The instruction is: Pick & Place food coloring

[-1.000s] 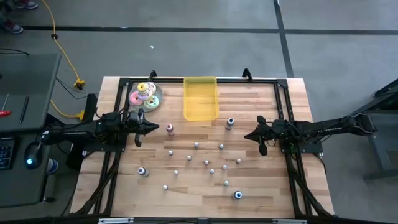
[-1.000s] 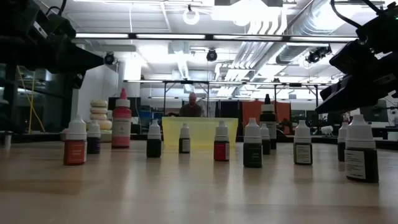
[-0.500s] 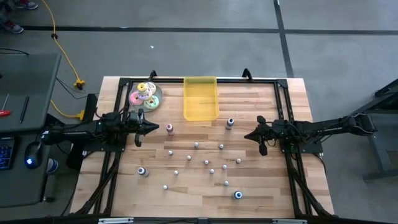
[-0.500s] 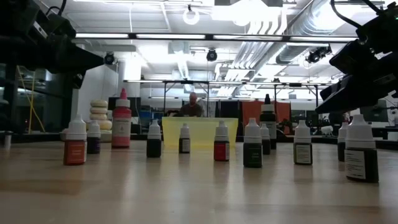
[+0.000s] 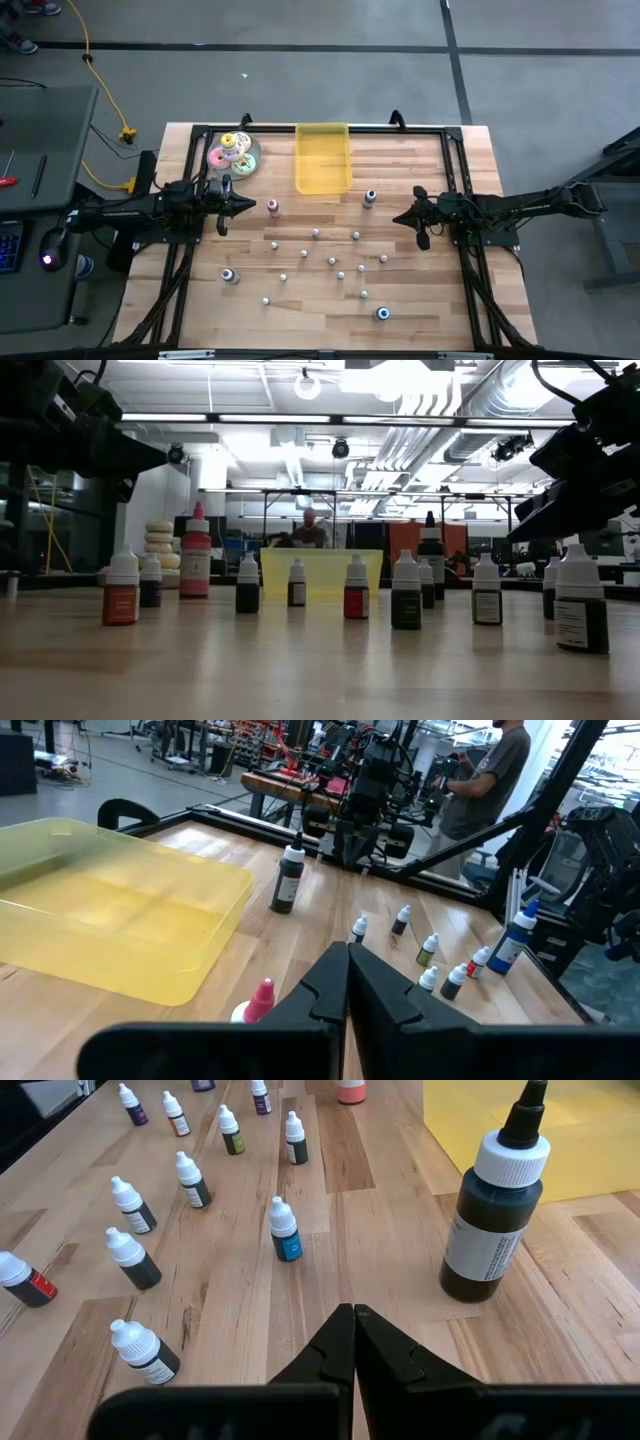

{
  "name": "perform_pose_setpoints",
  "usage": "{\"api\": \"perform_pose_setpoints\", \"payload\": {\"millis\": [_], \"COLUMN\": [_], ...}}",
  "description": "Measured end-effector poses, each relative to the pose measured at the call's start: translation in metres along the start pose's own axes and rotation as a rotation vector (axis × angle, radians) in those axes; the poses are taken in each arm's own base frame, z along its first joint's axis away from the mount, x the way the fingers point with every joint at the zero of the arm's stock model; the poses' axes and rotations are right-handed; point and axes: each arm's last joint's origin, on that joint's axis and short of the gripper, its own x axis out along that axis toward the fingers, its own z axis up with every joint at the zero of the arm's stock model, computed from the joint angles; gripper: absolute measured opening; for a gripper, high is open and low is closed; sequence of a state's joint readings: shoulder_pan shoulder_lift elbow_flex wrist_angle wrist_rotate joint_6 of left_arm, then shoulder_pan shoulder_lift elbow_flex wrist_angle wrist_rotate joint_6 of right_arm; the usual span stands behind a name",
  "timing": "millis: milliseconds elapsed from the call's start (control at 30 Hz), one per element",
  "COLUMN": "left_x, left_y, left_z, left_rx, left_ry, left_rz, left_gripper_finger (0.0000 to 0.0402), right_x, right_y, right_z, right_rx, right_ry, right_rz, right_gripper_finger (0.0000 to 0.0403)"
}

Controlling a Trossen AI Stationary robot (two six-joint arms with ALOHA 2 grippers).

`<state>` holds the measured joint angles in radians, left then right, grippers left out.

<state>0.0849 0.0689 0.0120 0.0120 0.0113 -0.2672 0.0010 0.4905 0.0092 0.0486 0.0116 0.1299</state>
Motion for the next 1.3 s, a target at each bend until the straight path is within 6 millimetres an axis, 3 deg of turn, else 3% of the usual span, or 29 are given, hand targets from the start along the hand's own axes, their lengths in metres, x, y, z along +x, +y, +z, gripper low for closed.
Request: {"api": "perform_pose_setpoints", "payload": {"millis": [1300], "left_x": [0.0000], "left_y": [0.0005], "left_z": [0.0000], "left_rx": [0.000], "left_ry": [-0.003], "left_rz": [0.017], "left_gripper_finger": [0.0010], "right_x": [0.0000], "right_y": [-0.0001], "right_z": [-0.0001], "right_rx": [0.000], "right_ry": [0.000], "right_rz": [0.000], "right_gripper_finger": [0.0000]}}
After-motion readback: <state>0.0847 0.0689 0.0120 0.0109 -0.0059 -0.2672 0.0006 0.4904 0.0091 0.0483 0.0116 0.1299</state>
